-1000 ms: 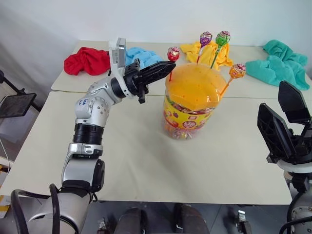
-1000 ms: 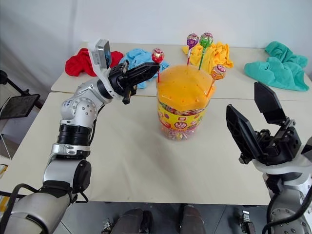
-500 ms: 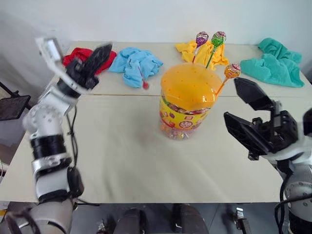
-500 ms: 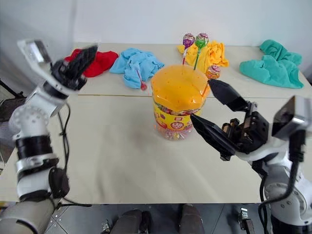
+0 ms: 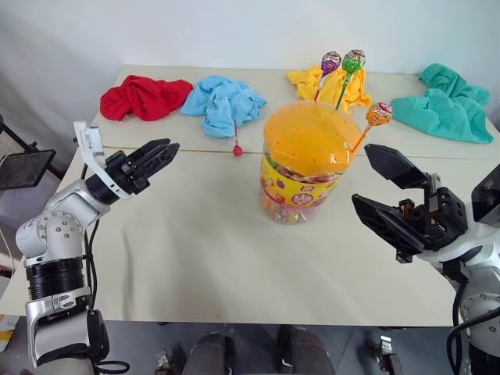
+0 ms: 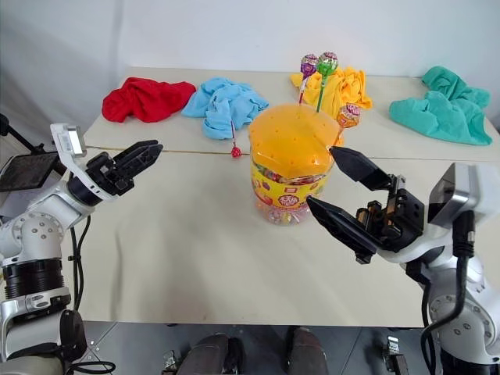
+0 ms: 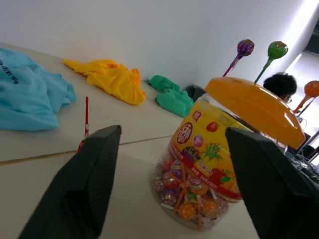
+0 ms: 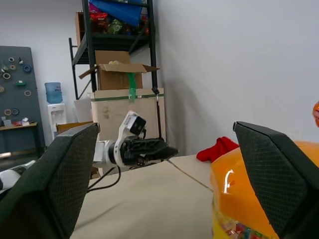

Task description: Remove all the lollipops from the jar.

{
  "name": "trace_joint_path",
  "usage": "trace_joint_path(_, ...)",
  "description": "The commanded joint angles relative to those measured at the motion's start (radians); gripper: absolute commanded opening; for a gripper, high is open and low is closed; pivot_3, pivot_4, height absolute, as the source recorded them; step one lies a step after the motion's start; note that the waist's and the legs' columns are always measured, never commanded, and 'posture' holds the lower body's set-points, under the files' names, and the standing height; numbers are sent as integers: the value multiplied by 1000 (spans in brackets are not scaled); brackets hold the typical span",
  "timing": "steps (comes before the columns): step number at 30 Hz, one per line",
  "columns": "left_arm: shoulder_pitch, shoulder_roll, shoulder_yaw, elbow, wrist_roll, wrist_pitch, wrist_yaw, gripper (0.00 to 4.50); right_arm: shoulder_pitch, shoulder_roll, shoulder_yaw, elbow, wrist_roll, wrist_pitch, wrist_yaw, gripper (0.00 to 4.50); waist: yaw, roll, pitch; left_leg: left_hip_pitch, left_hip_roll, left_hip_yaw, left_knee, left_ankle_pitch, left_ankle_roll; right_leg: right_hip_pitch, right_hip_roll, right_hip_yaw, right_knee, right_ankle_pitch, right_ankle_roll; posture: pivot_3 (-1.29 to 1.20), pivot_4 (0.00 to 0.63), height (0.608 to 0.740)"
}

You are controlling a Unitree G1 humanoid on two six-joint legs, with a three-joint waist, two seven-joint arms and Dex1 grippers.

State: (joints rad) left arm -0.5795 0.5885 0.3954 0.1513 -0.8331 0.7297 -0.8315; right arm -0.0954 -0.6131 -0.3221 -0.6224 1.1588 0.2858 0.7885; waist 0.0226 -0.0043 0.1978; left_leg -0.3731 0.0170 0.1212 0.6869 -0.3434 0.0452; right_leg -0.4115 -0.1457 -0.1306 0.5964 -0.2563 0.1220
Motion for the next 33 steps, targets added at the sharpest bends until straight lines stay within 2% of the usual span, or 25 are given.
trace_joint_path(1, -1, 9, -2, -18, 34, -57, 1, 4471, 13, -6, -31, -36, 2, -2, 5, 4500, 1, 0, 0, 0, 0, 0, 0, 0, 0, 0, 0, 0, 0, 0, 0, 0, 150, 740)
trace_joint_path(7, -11, -21, -107, -18, 146, -140, 9, 4471, 41, -8, -52, -42, 3, -6, -2, 4500, 3, 0, 0, 0, -1, 0, 0, 0, 0, 0, -1, 0, 0, 0, 0, 0, 150, 740)
trace_joint_path(12, -34, -75, -172, -51, 165, -152, 2, 4471, 74, -4, -98, -58, -7, -20, -28, 4500, 2, 0, 0, 0, -1, 1, 0, 0, 0, 0, -1, 0, 0, 0, 1, 0, 150, 740)
trace_joint_path(16, -3, -86, -143, -164, 92, -186, -88, 4471, 120, 23, -196, -25, -49, -61, -90, 4500, 2, 0, 0, -1, -1, 1, 0, 0, 0, 0, -1, 0, 0, 0, 1, 0, 150, 740)
trace_joint_path(19, 38, -37, -106, -227, 33, -152, -151, 4471, 201, 38, -283, 23, -105, -92, -79, 4500, 0, 0, 0, 0, -1, 1, -1, 0, 0, 0, -1, 0, -1, 0, 1, 0, 150, 740)
trace_joint_path(22, 63, -12, -73, -267, -37, -121, -174, 4471, 235, 57, -315, 67, -147, -123, -75, 4500, -3, 0, 0, 2, 0, 2, -1, 0, 0, 0, 0, 1, 0, 0, 1, 0, 150, 740)
trace_joint_path(27, 59, -22, -31, -317, -169, -27, -109, 4471, 253, 42, -280, 140, -235, -146, 2, 4500, 1, 0, 0, 2, -1, 2, -1, 1, 2, 1, -2, 3, 0, 0, 1, 0, 150, 740)
trace_joint_path(30, 67, -89, -26, -341, -210, -36, -37, 4471, 161, 26, -232, 142, -205, -106, -19, 4500, 0, 0, 0, 2, -1, 2, -1, 1, 2, 1, -2, 3, 0, 0, 1, 0, 150, 740)
trace_joint_path(33, 93, -114, -34, -367, -197, -56, -22, 4471, 98, 13, -213, 150, -192, -71, -41, 4500, -4, 0, 0, 2, -1, 2, -1, 1, 1, 1, -2, 3, 0, 1, 1, 0, 150, 740)
